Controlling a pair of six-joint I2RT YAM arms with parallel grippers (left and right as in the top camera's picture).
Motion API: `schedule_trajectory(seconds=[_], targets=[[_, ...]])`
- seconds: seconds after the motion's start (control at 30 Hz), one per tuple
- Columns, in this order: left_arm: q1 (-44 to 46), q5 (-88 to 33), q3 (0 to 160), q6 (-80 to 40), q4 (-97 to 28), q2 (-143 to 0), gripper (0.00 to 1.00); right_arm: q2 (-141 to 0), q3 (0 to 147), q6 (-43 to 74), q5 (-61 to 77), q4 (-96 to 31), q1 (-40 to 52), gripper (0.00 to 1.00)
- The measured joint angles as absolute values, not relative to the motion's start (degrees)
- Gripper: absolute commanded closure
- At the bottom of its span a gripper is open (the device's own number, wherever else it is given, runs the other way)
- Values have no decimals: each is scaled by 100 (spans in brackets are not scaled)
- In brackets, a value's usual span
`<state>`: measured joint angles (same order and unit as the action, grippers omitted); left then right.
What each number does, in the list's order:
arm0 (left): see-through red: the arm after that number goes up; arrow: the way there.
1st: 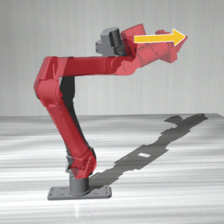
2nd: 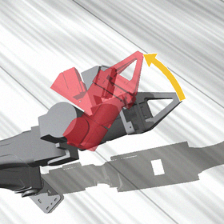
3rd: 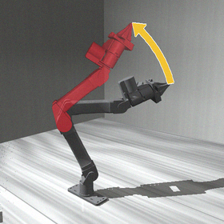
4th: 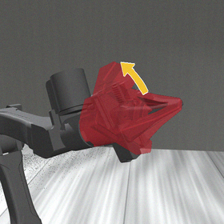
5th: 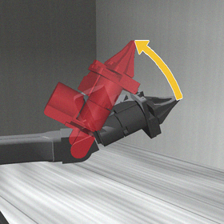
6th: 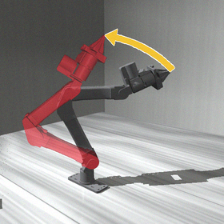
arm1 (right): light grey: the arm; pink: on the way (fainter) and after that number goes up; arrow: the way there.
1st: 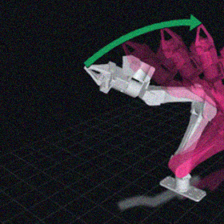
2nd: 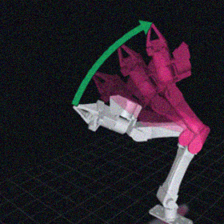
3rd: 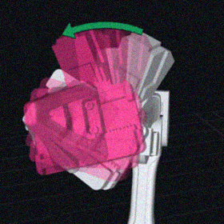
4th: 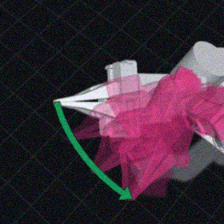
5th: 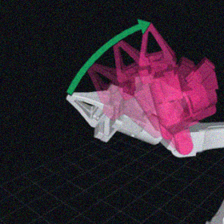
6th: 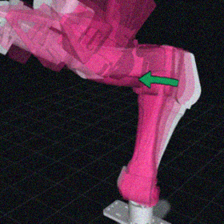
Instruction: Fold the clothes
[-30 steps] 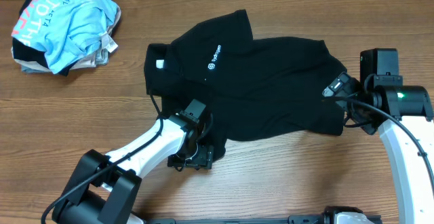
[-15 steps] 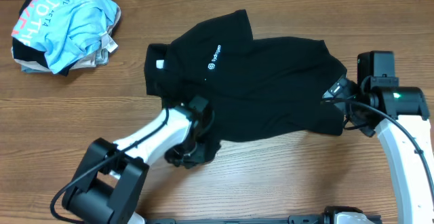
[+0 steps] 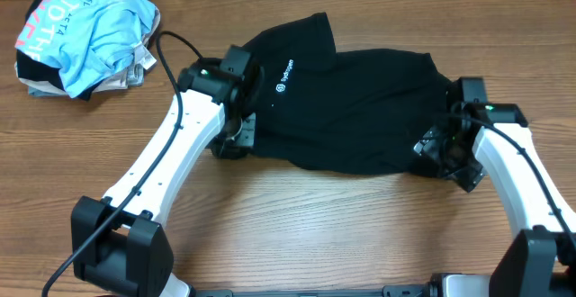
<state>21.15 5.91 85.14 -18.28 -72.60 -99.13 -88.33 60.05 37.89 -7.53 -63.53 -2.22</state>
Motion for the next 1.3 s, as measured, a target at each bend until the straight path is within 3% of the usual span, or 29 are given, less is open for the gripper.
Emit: schedule_trajectory(seconds=[0.2, 0.4, 0.5, 0.57, 0.6, 0.83, 1.07, 1.3], targets=[[1999, 760, 8960, -1747, -7393, -9913, 96, -8879, 5295, 3850, -731, -5472, -222, 22], [1885, 845, 9371, -1627, -7413, -9913, 96, -8892, 4670, 3876, -727, -4447, -222, 36], [1885, 845, 9413, -1605, -7404, -9913, 96, -8895, 4482, 3874, -725, -4248, -222, 62], [1885, 845, 9413, -1603, -7400, -9913, 96, -8895, 4425, 3848, -718, -4235, -222, 94], [1885, 845, 9413, -1601, -7395, -9913, 96, -8895, 4412, 3876, -725, -4241, -222, 96], [1872, 847, 9417, -1581, -7474, -9913, 96, -8886, 4517, 3896, -569, -5107, -222, 96], [1747, 965, 9443, -1498, -7699, -9913, 96, -8337, 5682, 3476, -294, -6560, -222, 96], [1715, 1087, 9445, -1476, -7642, -9913, 96, -8097, 6211, 3124, -226, -6093, -222, 93]])
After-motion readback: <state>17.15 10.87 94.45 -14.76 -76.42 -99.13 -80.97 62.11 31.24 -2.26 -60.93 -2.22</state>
